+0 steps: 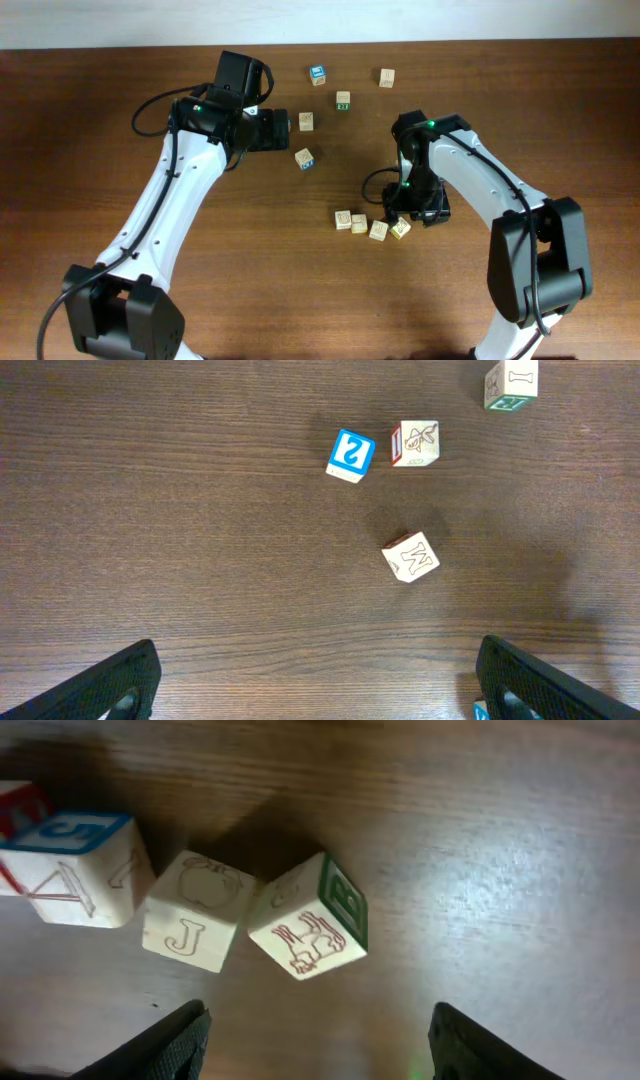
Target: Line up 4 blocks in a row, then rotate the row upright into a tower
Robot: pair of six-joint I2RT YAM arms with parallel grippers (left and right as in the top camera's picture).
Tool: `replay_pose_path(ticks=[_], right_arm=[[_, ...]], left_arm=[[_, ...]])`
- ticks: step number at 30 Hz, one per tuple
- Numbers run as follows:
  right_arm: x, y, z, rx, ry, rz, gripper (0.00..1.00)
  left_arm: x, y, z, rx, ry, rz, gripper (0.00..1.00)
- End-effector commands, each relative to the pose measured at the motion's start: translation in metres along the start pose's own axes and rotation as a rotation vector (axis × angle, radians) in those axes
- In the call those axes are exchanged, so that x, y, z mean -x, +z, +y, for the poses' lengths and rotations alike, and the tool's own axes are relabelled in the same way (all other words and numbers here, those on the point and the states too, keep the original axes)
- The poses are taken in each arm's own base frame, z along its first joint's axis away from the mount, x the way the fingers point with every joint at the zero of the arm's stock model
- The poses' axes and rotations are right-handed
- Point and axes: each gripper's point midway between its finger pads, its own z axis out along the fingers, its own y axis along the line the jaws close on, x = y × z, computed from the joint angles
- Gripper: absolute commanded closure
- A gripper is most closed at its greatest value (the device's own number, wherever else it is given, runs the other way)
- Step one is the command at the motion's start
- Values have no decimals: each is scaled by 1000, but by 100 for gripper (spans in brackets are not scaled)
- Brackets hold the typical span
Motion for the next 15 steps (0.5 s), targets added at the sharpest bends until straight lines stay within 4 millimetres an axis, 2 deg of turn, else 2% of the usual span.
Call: replay_pose_path(ticks=[1, 6, 15], right_arm=[[2, 3, 1, 7, -176, -14, 34], [-2, 18, -8, -28, -257, -2, 37], [11, 36, -12, -44, -265, -68, 50]], left_arm=[[2, 1, 0, 12, -10, -6, 1], [2, 1, 0, 12, -10, -7, 1], [3, 1, 0, 11, -10, -9, 1]])
